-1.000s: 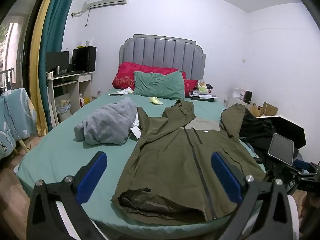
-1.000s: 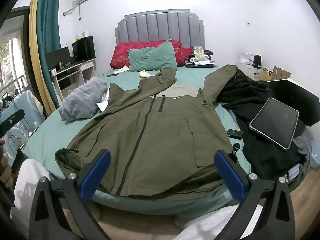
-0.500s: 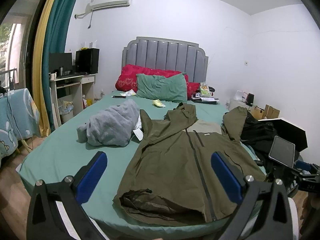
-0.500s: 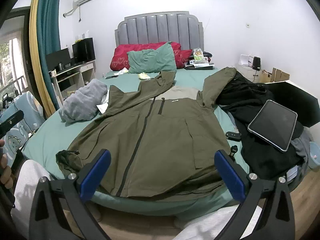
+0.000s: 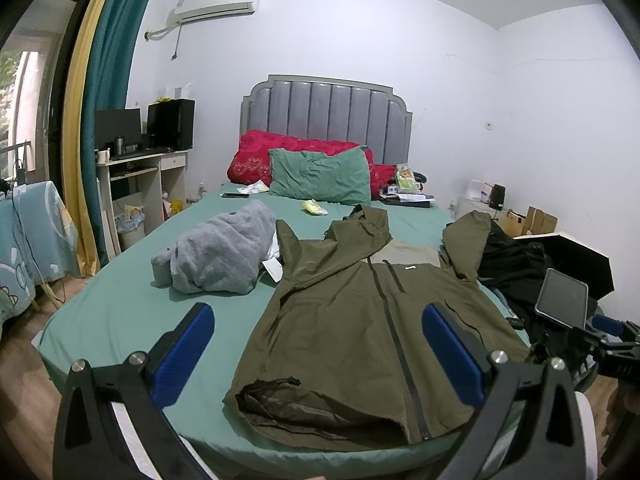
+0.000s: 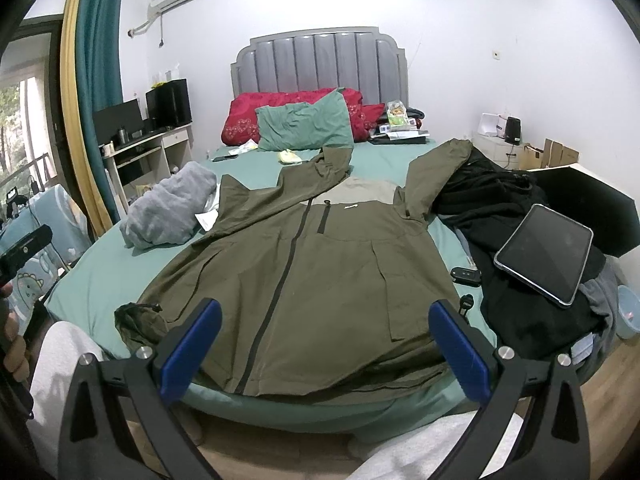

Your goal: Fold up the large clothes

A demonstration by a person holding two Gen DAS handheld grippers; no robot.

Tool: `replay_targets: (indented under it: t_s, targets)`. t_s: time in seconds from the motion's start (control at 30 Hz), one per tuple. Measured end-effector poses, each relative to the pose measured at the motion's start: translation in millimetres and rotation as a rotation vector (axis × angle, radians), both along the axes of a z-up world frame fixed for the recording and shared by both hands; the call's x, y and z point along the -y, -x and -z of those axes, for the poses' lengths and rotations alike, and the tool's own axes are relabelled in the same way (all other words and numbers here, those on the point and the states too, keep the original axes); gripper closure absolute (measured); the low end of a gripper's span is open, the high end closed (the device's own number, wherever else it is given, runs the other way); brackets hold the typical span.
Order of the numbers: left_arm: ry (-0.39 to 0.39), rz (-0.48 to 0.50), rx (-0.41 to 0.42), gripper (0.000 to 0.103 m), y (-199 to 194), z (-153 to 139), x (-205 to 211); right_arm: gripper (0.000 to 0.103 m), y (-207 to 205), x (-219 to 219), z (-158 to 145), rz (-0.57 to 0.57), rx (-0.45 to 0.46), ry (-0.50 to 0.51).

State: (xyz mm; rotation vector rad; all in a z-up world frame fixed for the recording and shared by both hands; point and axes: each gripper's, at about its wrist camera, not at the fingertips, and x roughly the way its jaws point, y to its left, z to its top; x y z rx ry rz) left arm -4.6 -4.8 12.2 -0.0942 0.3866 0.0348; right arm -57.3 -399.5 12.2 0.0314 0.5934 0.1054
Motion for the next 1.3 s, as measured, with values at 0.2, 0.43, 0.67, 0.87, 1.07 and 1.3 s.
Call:
replay_targets:
  t_s: [0.2,0.43,0.67,0.87,1.07,1.3]
  targets:
    - [0.000,0.000,0.000,0.000,0.6,0.3,0.5,0.001,0.6,1.3,-0.3,0.001,0.004,0.000]
    - [-0.003,0.002,0.002,0.000,1.7,-0.7,3.5,0.001,1.1,0.7,-0.4,0.001,0.004,0.001]
    - [-0.004,0.000,0.003,0.000,1.8,-0.2,4.1,0.001,1.0,1.0,-0.4,0.001,0.005,0.002]
    - [-0.010,0.004,0.009,0.000,4.2,-0.5,8.9,0.001,1.4,1.9,-0.8,0.001,0.007,0.002]
    - [-0.009,0.005,0.009,0.000,4.6,-0.7,10.4,0.001,1.4,1.1,-0.9,0.002,0.007,0.001]
    - [-0.010,0.006,0.009,0.000,4.4,-0.9,10.5,0.001,1.5,2.5,-2.9,0.003,0.011,0.001]
